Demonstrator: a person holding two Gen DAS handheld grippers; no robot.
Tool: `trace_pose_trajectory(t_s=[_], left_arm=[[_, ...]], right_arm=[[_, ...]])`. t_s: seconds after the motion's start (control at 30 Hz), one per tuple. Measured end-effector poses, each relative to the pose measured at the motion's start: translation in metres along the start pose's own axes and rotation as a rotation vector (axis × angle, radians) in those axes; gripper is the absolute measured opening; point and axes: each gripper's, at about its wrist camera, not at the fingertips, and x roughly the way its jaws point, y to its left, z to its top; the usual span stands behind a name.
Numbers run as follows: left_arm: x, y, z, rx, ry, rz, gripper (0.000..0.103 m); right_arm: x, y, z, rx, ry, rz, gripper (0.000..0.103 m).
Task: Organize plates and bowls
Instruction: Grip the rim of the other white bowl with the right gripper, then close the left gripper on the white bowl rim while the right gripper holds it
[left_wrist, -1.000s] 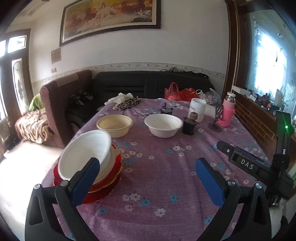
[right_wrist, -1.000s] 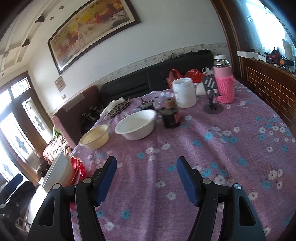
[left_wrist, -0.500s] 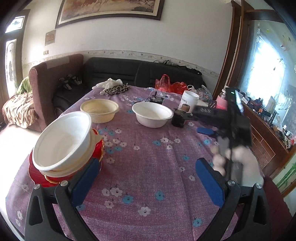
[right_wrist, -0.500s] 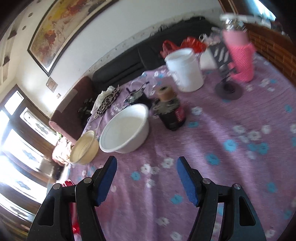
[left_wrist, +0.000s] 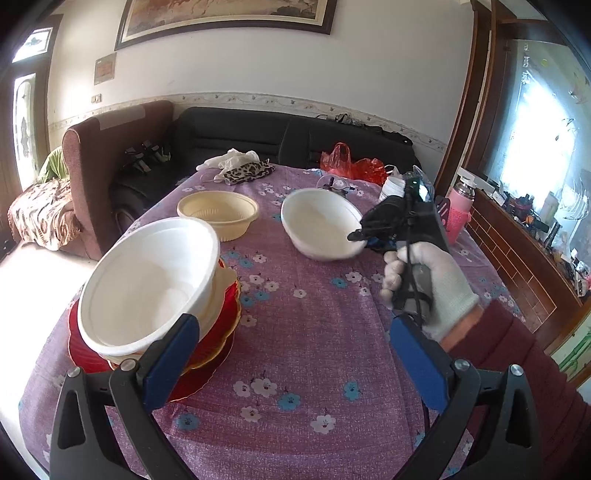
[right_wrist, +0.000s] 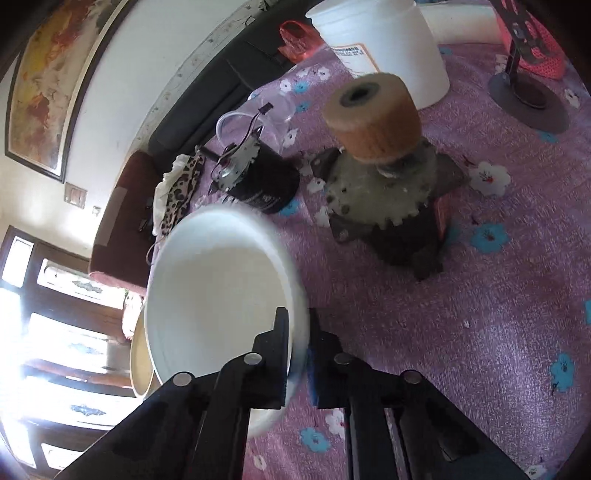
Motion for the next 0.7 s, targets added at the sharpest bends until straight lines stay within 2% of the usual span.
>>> trace_pose_trajectory(t_s=[0.1,0.2,0.3,0.47,0.53,0.63,0.67,0.7], left_arm=[[0.002,-0.001,0.001,-0.008,0.006,-0.013,0.103],[0.004,-0.005,0.0,-0.006,0.015,-0.035,0.103],[0.008,-0.014,-0.002,0.007,0.034,-0.049,0.103],[0.031,-0.03,-0.006,-0.004,0.111,-0.1,0.103],[0.045,-0.036,-0.009,-0.013,0.151,-0.116,0.103],[0.069,-0.045,-0.018,-0.032,0.213,-0.133,0.102],[0.074,-0.046,-0.022,-0.037,0.228,-0.136,0.097],[0.079,-0.048,-0.025,-0.038,0.244,-0.137,0.085]], right_arm=[[-0.022,-0.012,-0.013,-0.029,0.018,-0.016,0.008],[-0.051,-0.026,-0.033,-0.081,0.071,-0.02,0.008],[-0.08,-0.043,-0.063,-0.131,0.163,-0.004,0.008],[-0.123,-0.071,-0.12,-0.234,0.269,-0.045,0.008],[-0.135,-0.08,-0.136,-0.26,0.273,-0.055,0.008],[-0.15,-0.085,-0.151,-0.329,0.221,-0.101,0.011],[-0.153,-0.088,-0.154,-0.338,0.205,-0.106,0.013],[-0.154,-0.088,-0.156,-0.346,0.188,-0.105,0.016]])
